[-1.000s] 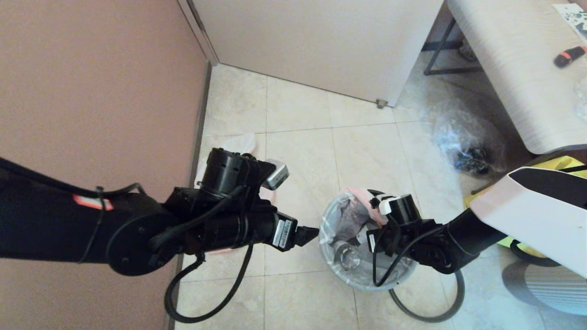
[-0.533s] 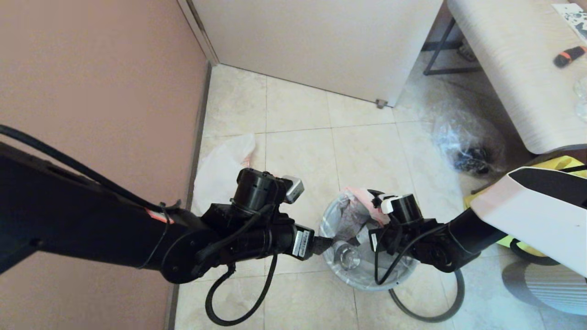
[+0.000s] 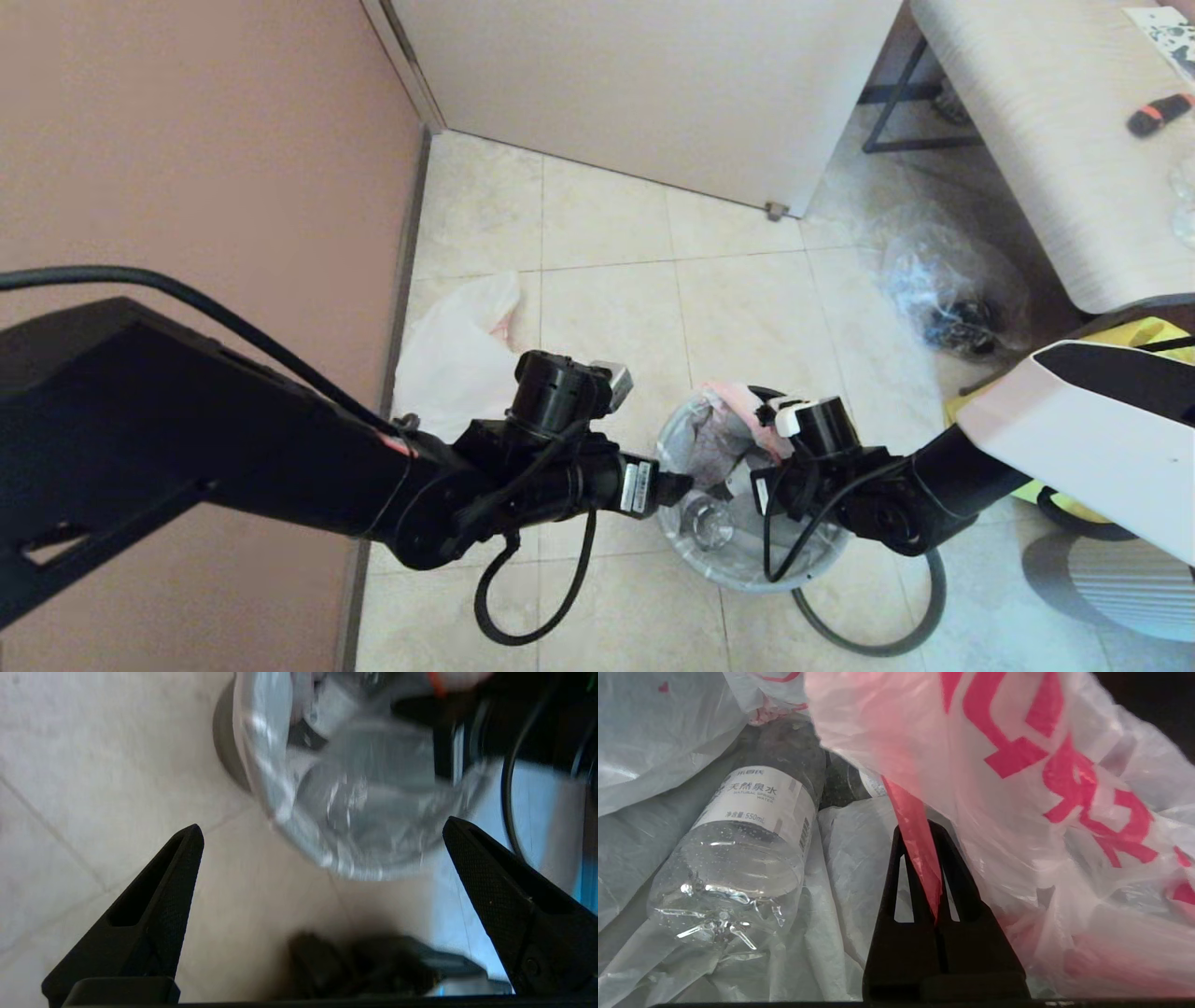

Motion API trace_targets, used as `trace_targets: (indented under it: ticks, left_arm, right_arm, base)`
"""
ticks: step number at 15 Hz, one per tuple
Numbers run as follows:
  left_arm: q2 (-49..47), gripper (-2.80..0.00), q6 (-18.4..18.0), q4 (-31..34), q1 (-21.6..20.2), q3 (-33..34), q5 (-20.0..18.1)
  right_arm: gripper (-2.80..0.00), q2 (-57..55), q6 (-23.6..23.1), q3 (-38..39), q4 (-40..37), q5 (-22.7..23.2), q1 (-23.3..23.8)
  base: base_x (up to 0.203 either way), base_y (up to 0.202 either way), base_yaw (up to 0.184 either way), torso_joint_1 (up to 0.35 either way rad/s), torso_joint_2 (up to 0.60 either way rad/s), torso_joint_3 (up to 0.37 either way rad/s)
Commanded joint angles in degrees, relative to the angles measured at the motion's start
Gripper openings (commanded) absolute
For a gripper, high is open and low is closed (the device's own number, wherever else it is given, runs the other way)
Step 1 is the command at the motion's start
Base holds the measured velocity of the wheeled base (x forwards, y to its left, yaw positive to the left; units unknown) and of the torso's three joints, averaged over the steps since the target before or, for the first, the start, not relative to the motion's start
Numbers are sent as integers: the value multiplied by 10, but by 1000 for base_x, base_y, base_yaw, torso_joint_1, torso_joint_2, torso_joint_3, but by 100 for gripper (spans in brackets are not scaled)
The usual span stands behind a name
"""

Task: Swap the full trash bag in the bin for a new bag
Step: Place the trash bag on the floor

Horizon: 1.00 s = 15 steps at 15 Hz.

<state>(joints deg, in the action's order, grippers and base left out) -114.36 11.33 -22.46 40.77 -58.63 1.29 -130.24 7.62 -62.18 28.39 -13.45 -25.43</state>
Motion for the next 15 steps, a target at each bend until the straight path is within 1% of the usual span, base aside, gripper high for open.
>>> trace_targets:
  ticks: [1,2,3,4,8,11,12,15]
  left_arm:
    - [-13,0,3,-3,2,-4,2]
    - [-11,0,13,-3,10,0,3]
    - [-17,0,16,-4,9,0,3]
    - [-25,-280,16,-5,4,4,2]
    - [-25,-280,26,-11,4,5,3]
    - [-38,-280,25,-11,4,3,5]
    - [-44,-280,25,-12,4,2,13]
    - [-56,-280,23,-12,4,-5,17]
  right_arm:
    - [-280,-2,-1,0,1,-2,-1]
    - [-280,-2,-1,0,1,-2,-1]
    - [-280,-1,-1,1,0,-2,-1]
    - [-280,-1,-1,1,-1,-2,-1]
    - [-280,-2,-8,1,-1,-3,-1]
    - [-280,-1,-8,1,-1,-4,-3]
    - [-280,0,-8,1,-1,-4,-3]
    - [-280,0,-8,1,-1,-4,-4]
  base:
    - [0,0,0,0,0,0]
    - [0,0,0,0,0,0]
    - [0,0,0,0,0,0]
    - [0,0,0,0,0,0]
    - [0,0,0,0,0,0]
    - [0,0,0,0,0,0]
    - [0,0,0,0,0,0]
    - [0,0,0,0,0,0]
